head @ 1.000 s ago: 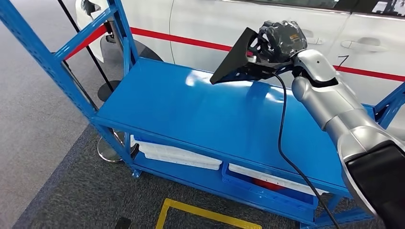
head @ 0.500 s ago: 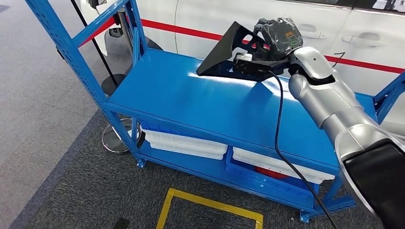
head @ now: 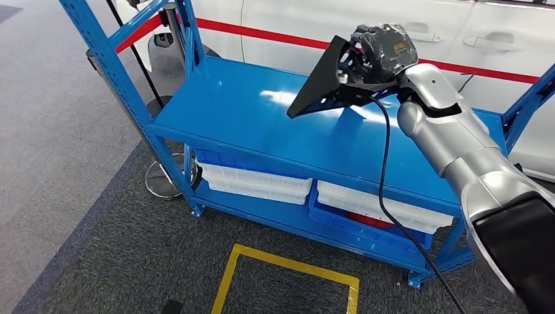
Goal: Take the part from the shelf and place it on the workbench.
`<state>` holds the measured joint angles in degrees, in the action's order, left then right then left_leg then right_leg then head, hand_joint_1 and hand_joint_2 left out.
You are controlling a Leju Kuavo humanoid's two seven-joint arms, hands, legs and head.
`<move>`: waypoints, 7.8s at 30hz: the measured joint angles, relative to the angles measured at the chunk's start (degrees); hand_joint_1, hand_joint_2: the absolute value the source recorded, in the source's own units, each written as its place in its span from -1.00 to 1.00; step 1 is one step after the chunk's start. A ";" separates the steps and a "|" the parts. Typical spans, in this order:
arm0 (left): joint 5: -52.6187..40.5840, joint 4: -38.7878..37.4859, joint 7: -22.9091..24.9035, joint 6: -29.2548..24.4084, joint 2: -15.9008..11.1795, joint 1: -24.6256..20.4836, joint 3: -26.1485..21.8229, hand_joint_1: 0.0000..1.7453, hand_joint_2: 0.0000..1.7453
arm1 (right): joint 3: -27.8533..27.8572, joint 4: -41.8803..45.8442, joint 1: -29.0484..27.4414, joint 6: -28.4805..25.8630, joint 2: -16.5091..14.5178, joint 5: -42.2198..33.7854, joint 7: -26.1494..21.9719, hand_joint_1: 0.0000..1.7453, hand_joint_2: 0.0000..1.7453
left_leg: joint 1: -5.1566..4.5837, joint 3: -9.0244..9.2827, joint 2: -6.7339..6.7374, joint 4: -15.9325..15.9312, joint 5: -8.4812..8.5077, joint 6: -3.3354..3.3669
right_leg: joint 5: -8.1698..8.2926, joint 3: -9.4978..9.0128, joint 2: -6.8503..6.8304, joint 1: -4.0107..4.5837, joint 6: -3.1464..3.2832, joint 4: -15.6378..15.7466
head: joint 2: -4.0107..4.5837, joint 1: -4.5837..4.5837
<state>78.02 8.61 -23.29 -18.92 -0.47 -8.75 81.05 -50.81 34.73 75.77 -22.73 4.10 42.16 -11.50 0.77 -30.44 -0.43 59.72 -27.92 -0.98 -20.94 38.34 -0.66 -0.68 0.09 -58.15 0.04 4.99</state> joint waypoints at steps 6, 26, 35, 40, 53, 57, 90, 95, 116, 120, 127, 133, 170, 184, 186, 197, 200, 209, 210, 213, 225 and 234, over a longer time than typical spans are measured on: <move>-0.01 0.00 0.04 0.21 0.04 -0.15 0.38 -1.00 1.00 | 0.26 0.69 -0.17 -0.03 1.10 -0.02 -0.17 1.00 1.00 | -0.11 -1.75 0.28 -2.30 2.58 2.71 | -3.51 2.82 0.31 -0.26 -1.67 -3.98 | 0.00 0.00; 0.21 0.00 0.56 0.37 0.01 -0.33 0.63 -1.00 1.00 | 0.75 1.12 -0.88 -0.95 0.18 0.85 -0.25 1.00 1.00 | 0.07 -11.70 0.18 15.49 -2.23 -0.93 | -1.77 -1.88 0.00 -0.03 1.30 0.26 | 0.00 0.03; 0.58 0.00 0.19 0.19 0.05 -0.19 0.63 -1.00 1.00 | 0.88 1.01 -0.95 -0.72 -0.21 1.15 -0.12 1.00 1.00 | -0.27 -0.49 0.12 -1.81 1.01 1.85 | 0.74 1.83 0.01 -0.10 -1.31 -0.67 | 0.00 0.02; 0.60 0.00 -0.07 0.14 0.09 -0.19 0.61 -1.00 1.00 | 0.87 0.78 -1.07 -0.71 -0.17 1.17 -0.13 1.00 1.00 | -0.31 -4.31 0.33 -1.78 4.25 2.90 | -9.93 5.83 0.38 -0.21 -1.83 -16.27 | 0.00 0.01; 0.60 -0.02 -0.03 0.10 0.40 -0.10 0.63 -1.00 1.00 | 0.95 0.68 -0.88 -0.22 -1.00 1.62 -0.03 1.00 1.00 | -0.15 -11.41 0.20 6.89 0.54 -0.28 | -3.79 -4.39 0.04 0.00 1.53 0.10 | 0.00 0.07; 0.60 -0.02 -0.14 0.10 0.40 -0.12 0.66 -1.00 1.00 | 0.99 0.68 -0.93 0.02 -1.33 1.92 0.28 1.00 1.00 | 0.01 -10.87 0.23 14.92 -1.59 -0.71 | -1.48 -1.08 0.11 0.11 1.41 -0.44 | 0.00 0.06; 2.25 -0.03 -0.98 -0.23 0.66 1.28 0.67 -1.00 1.00 | 4.28 -1.19 -12.02 -3.19 1.05 1.03 -3.20 1.00 1.00 | -0.31 -4.45 0.47 5.63 0.57 0.07 | -1.05 -0.29 0.29 0.55 1.02 -0.61 | 0.00 0.12; 2.75 -0.04 -1.11 -0.33 0.55 1.58 0.62 -1.00 1.00 | 8.32 -1.21 -16.91 -5.16 2.50 -2.85 -6.33 1.00 1.00 | -1.01 -0.44 0.34 -2.33 1.78 1.46 | 1.13 0.30 0.22 0.22 -0.55 0.34 | 0.00 0.14; 3.17 -0.13 -2.58 -1.19 0.03 2.28 0.64 -1.00 1.00 | 30.48 4.85 -43.62 -11.91 9.96 -11.27 -16.14 1.00 1.00 | -0.38 -11.84 0.32 13.14 -3.54 -0.52 | -3.65 -3.70 0.02 0.05 1.06 0.36 | 0.00 0.13; 3.26 -0.13 -3.71 -1.13 -0.19 2.15 0.64 -1.00 1.00 | 32.31 6.97 -45.15 -10.87 10.55 -9.57 -15.82 1.00 1.00 | -0.48 -5.80 0.30 10.17 0.14 0.00 | -2.03 -1.18 0.03 0.23 0.74 -0.10 | 0.00 0.14; 4.72 -0.28 -5.10 -1.05 -1.56 2.17 0.45 -1.00 1.00 | 33.92 13.22 -39.84 -3.05 14.13 -4.47 -10.79 1.00 1.00 | -1.21 1.48 0.51 -3.74 0.19 2.81 | -0.40 0.63 0.20 -0.23 -1.41 -0.48 | 0.00 0.13; 5.04 -0.28 -5.06 -1.17 -1.34 2.64 0.35 -1.00 1.00 | 35.89 15.87 -35.03 -2.60 16.95 -7.92 -11.37 1.00 1.00 | -0.85 -1.03 0.46 -3.39 2.40 3.36 | -9.31 5.16 0.46 -0.44 -2.38 -16.15 | 0.00 0.12; 6.54 -0.28 -5.91 -0.99 -0.84 2.78 -0.98 -1.00 1.00 | 35.97 29.18 -33.66 0.00 19.42 -12.36 -14.29 1.00 1.00 | -0.86 -3.07 0.10 -2.20 3.24 3.27 | -7.72 1.56 0.46 -0.97 -3.21 -11.45 | 0.00 0.10; 6.36 -0.28 -6.34 -0.34 -0.75 2.88 -0.99 -1.00 1.00 | 35.56 32.01 -36.79 0.59 20.54 -12.41 -15.44 1.00 1.00 | -0.57 -10.73 0.14 15.22 -4.48 0.20 | -4.55 -3.01 0.27 -0.31 0.34 -1.29 | 0.00 0.14; 6.37 -0.28 -6.38 -0.34 -0.79 2.88 -0.99 -1.00 1.00 | 35.46 32.49 -37.15 0.60 20.64 -12.40 -15.46 1.00 1.00 | -0.76 -6.71 0.18 7.58 -0.89 0.99 | -4.53 -3.07 0.26 -0.12 0.33 -1.32 | 0.00 0.14; 5.77 -0.28 -6.77 -0.13 -1.04 3.12 -0.80 -1.00 1.00 | 35.77 39.86 -44.35 0.63 21.40 -9.24 -16.37 1.00 1.00 | -1.40 -2.89 0.07 -1.11 1.73 1.73 | -3.89 -2.72 -0.01 -0.04 -0.76 -1.04 | 0.00 0.14; 5.79 -0.28 -6.22 -0.14 -1.16 3.05 -0.75 -1.00 1.00 | 35.89 41.16 -44.52 1.90 21.39 -10.72 -17.81 1.00 1.00 | -1.46 -2.99 0.09 -1.10 1.80 1.84 | -3.74 -2.64 0.01 -0.09 -0.94 -0.92 | 0.00 0.14; 5.88 -0.28 -6.15 -0.19 -1.35 3.07 -0.70 -1.00 1.00 | 35.99 43.16 -45.41 2.08 21.05 -12.05 -18.36 1.00 1.00 | -1.48 -3.07 0.09 -1.07 1.88 1.97 | -3.65 -2.58 -0.01 -0.08 -1.07 -0.87 | 0.00 0.14; 5.92 -0.28 -6.22 -0.21 -1.36 3.08 -0.70 -1.00 1.00 | 36.21 43.22 -45.59 1.54 20.92 -12.44 -18.11 1.00 1.00 | -1.47 -3.07 0.09 -1.07 1.88 1.96 | -3.65 -2.57 -0.01 -0.08 -1.06 -0.87 | 0.00 0.14; 5.97 -0.28 -6.77 -0.16 -1.36 3.11 -0.70 -1.00 1.00 | 37.36 43.07 -46.52 -0.07 20.26 -15.59 -17.38 1.00 1.00 | -1.43 -3.08 0.09 -1.07 1.88 1.96 | -3.65 -2.56 -0.01 -0.05 -1.06 -0.87 | 0.00 0.14; 6.61 -0.28 -8.20 1.52 -1.36 3.03 -0.70 -1.00 1.00 | 39.39 35.91 -47.86 12.11 18.27 -41.35 -17.54 1.00 1.00 | -1.42 -3.17 0.09 -1.08 1.91 1.98 | -3.64 -2.52 -0.01 -0.04 -1.06 -0.88 | 0.00 0.14; 7.83 -0.28 -8.31 1.31 -1.39 2.98 -1.01 -1.00 1.00 | 37.39 27.76 -46.89 -0.15 14.92 -30.76 -20.53 1.00 1.00 | -1.61 -3.30 0.09 -0.92 1.88 2.27 | -3.44 -2.52 0.01 -0.28 -1.33 -0.63 | 0.00 0.14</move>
<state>85.85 8.33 -31.60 -17.61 -1.86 -5.77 80.03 -13.41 62.49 28.88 -22.88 19.02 11.41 -32.03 -0.84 -33.74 -0.34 58.80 -26.05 1.29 -24.38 35.82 -0.65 -0.97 -1.24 -58.77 0.04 5.14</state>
